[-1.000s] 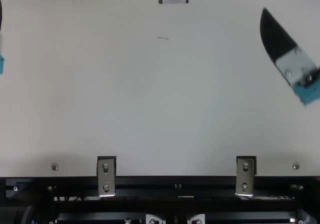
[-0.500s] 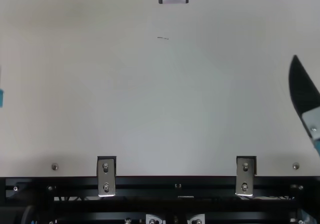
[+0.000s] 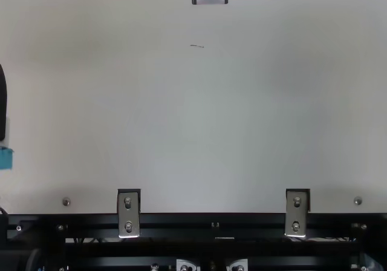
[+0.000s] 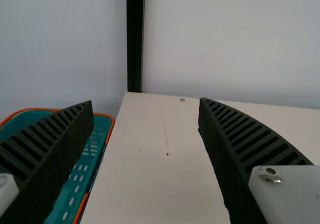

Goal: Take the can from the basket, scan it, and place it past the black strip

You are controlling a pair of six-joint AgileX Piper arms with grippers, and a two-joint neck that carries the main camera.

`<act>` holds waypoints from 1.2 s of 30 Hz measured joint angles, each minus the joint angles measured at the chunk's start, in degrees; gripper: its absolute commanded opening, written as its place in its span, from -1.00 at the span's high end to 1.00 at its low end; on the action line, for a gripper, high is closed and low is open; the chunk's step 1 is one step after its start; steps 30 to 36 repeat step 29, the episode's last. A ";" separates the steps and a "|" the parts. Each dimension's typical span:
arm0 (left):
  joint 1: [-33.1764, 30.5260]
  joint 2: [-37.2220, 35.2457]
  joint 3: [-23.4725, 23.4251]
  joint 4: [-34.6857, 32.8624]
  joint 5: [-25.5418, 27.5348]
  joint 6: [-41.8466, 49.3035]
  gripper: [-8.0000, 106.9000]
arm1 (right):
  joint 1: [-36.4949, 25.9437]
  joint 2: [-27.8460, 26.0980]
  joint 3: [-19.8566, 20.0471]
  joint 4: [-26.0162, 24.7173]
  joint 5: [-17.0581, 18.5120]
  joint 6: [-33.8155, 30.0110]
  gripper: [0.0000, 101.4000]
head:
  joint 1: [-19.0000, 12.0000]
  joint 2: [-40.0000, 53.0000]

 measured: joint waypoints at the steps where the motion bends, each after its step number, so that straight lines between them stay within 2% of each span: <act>1: -0.20 -0.65 0.24 -0.09 0.49 0.00 -0.71 | -0.14 -0.68 0.43 0.07 0.13 0.17 -1.00 | 0.00 0.00; 9: -1.12 -5.20 0.96 -0.85 3.60 0.77 -0.71 | 0.80 -4.14 2.78 2.21 -0.15 -0.90 -1.00 | 0.00 0.00; 36: -1.12 -5.20 0.96 -0.85 3.56 0.77 -0.71 | 0.80 -4.14 2.84 2.41 0.02 -0.95 -1.00 | 0.00 0.00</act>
